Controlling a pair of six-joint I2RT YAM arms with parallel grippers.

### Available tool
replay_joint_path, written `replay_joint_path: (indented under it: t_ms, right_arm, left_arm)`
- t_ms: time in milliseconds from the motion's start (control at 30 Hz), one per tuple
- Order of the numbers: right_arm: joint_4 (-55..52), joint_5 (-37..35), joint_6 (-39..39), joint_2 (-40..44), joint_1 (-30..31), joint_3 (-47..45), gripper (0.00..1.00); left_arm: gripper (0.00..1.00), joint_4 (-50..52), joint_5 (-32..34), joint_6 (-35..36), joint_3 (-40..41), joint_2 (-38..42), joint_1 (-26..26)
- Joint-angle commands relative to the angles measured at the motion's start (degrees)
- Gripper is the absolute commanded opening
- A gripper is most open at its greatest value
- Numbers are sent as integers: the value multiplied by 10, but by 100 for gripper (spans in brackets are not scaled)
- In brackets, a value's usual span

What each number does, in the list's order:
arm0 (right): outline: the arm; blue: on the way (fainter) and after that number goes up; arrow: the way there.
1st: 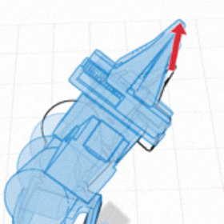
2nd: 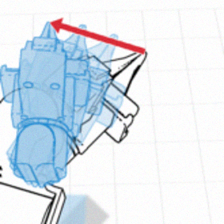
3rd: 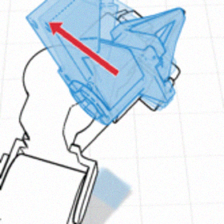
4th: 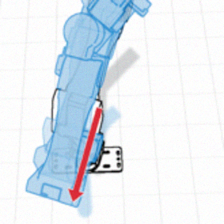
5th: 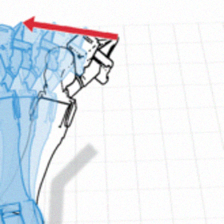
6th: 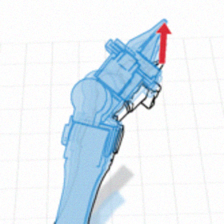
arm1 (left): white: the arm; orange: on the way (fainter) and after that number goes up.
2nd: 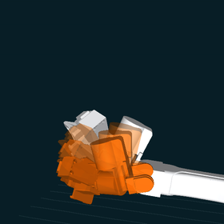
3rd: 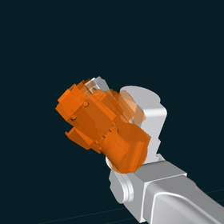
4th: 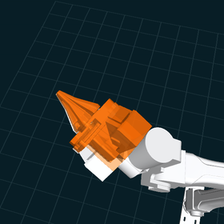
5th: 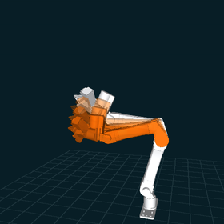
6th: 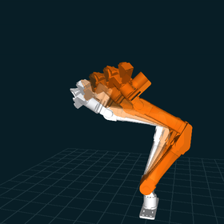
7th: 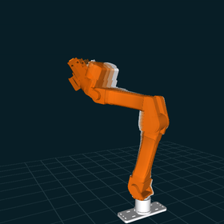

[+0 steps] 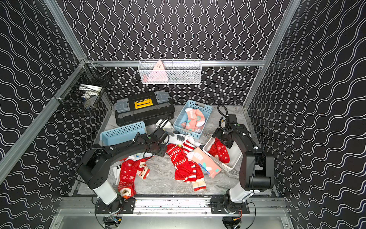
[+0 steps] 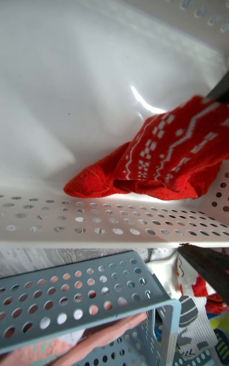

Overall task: Sort the socks into the basket by color
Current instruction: Place the sock in the bin, then pick up the sock at the center of the board.

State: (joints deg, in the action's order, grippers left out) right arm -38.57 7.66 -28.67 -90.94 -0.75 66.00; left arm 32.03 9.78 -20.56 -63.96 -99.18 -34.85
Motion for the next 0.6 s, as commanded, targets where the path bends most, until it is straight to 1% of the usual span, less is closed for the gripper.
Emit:
replay_joint_path:
  t_ms: [0,33,200,267,433,467,500,567]
  right_arm:
    - [-12,5,-3,9,1,5,88]
    - [-13,7,-3,11,1,5,88]
    - [-15,14,-4,22,1,6,88]
    - [-20,15,-3,25,1,9,92]
    - [-26,18,-4,38,1,13,93]
    - [-29,20,-3,41,1,16,98]
    - [-29,22,-3,43,1,17,100]
    - [-35,22,-2,48,1,21,100]
  left_arm:
    - [62,-20,36,9,6,-7,-3]
    - [61,-23,39,10,6,-9,-3]
    - [48,-35,62,8,15,-22,-5]
    - [43,-46,68,5,21,-23,-6]
    - [32,-66,68,0,25,-32,-8]
    - [28,-69,70,-1,25,-33,-10]
    - [24,-73,72,0,27,-33,-10]
    - [13,-78,72,-1,30,-28,-11]
